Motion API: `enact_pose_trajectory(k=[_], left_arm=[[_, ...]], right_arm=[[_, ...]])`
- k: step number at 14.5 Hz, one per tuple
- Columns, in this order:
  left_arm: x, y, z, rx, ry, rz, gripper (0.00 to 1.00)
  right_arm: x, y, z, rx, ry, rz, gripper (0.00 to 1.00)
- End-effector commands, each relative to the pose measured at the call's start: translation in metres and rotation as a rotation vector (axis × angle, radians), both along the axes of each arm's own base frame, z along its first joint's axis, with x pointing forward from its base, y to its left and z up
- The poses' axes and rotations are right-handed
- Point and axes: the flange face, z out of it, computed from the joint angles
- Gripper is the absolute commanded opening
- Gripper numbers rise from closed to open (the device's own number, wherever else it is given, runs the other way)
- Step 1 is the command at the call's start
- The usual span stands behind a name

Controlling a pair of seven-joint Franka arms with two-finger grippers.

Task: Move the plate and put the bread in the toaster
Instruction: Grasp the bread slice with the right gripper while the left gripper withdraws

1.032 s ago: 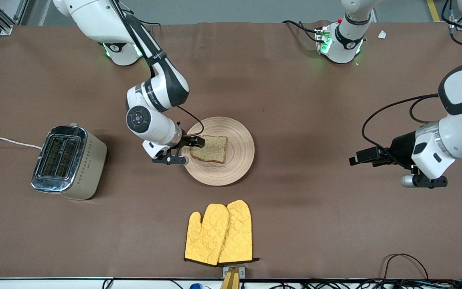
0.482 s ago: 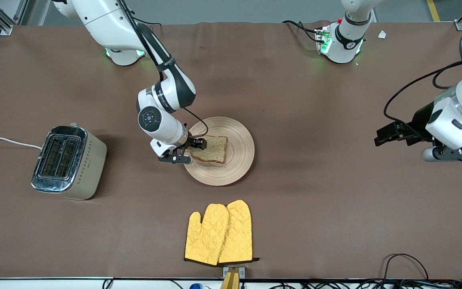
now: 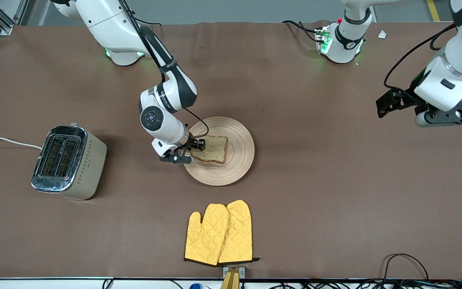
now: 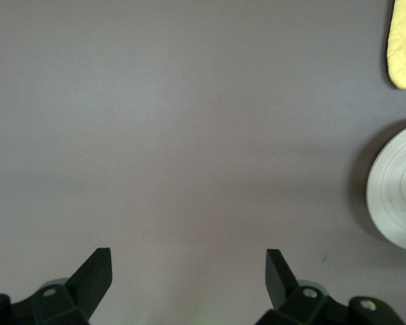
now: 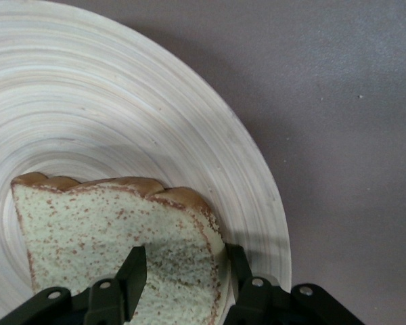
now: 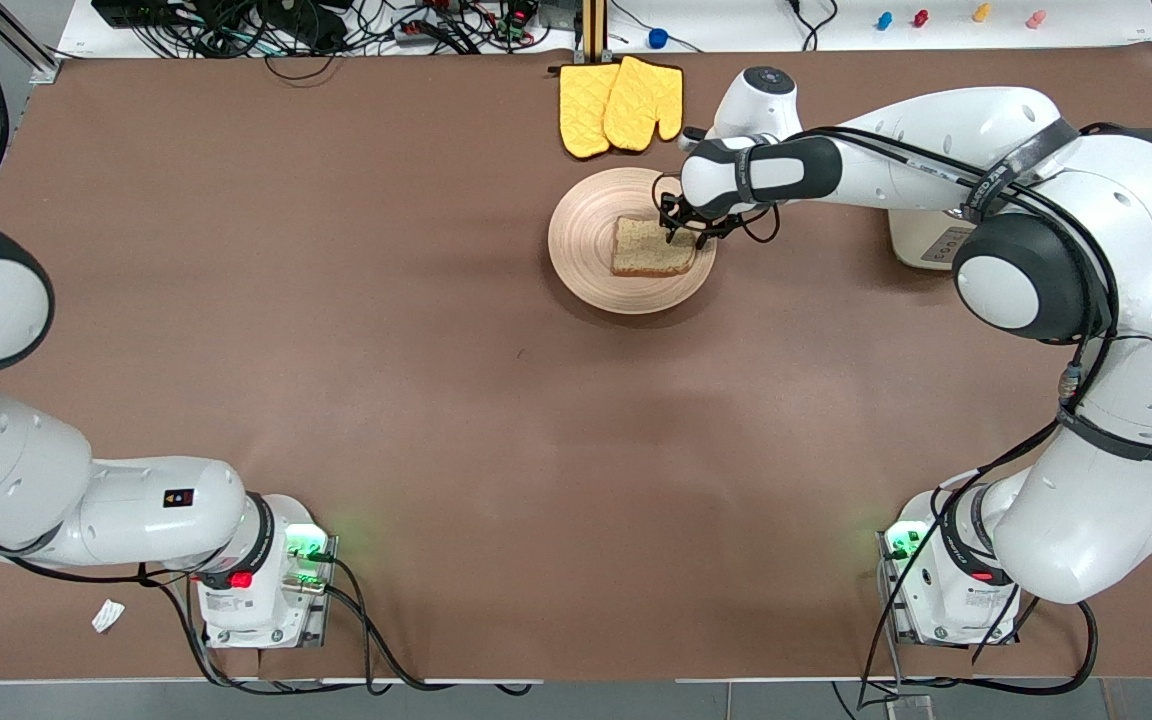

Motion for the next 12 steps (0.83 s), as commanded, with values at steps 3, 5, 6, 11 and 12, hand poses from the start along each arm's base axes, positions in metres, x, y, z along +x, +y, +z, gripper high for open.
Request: enact_pose_trajectory(k=[3,5,6,11,12], left_arm=[[-0.04,0.01,0.011,0.028,-0.012,-0.065,1.0],[-0.046,0.01,0.016,0.031,-0.015,-0.068,1.0],[-0.045,0.013,0.017,0.029,-0.017,-0.065,1.0],[-0.043,0.015,0.024,0.025,-0.031,-0.078,1.0],[-0.042,0.016,0.025,0.023,-0.031,-0.095,1.0]], right_arm=[[-0.009,0.003,-0.008,0.001,-0.003,-0.019,0.23],[-0.009,0.002,-0.007,0.0,-0.001,-0.023,0.06],[-0.01,0.004,-0.007,0.001,-0.001,-0.02,0.01],[-0.008,0.008,0.008,0.002,0.008,-0.022,0.0],[-0.005,0.006,0.028,0.004,0.011,-0.014,0.0]])
